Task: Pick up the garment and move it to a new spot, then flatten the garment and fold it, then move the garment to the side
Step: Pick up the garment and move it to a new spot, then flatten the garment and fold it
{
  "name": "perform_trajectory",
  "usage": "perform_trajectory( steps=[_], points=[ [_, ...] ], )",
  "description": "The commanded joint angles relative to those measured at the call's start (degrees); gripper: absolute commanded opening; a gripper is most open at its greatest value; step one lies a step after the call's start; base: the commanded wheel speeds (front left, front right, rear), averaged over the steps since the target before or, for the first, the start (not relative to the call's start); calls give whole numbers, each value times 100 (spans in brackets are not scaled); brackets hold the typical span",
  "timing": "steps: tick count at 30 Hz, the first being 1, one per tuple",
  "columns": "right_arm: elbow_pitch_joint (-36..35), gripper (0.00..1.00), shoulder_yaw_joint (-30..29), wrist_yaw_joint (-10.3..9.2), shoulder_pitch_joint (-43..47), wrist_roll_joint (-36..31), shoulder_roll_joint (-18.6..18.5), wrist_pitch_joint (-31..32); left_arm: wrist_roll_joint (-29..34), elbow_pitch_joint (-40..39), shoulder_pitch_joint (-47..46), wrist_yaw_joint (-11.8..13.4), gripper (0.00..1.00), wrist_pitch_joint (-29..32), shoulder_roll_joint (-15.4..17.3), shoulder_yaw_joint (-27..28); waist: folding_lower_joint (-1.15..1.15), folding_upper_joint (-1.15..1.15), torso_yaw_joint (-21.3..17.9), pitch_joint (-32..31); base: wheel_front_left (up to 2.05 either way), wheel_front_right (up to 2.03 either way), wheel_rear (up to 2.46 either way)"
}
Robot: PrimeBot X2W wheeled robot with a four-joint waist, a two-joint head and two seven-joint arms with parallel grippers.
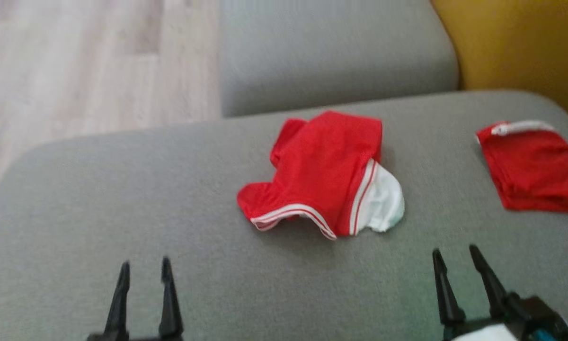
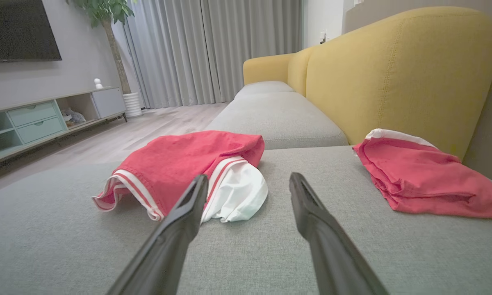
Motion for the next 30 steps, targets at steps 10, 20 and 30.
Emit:
perform_trajectory(
  steps=[10, 20, 30],
  points=[
    [-266, 100, 371, 39, 205, 95, -28, -22, 251, -449, 325, -43, 100, -62, -78, 253, 2, 0, 302, -431, 0, 0, 0],
    [-236, 100, 367, 39, 206, 146, -27, -22, 326, -398, 381, -40, 100, -62, -79, 224, 2, 0, 264, -489, 0, 0, 0],
    [-217, 100, 390, 39, 199, 150, -27, -22, 309, -281, 418, -20, 100, -62, -79, 105, 2, 0, 176, -479, 0, 0, 0]
  ],
)
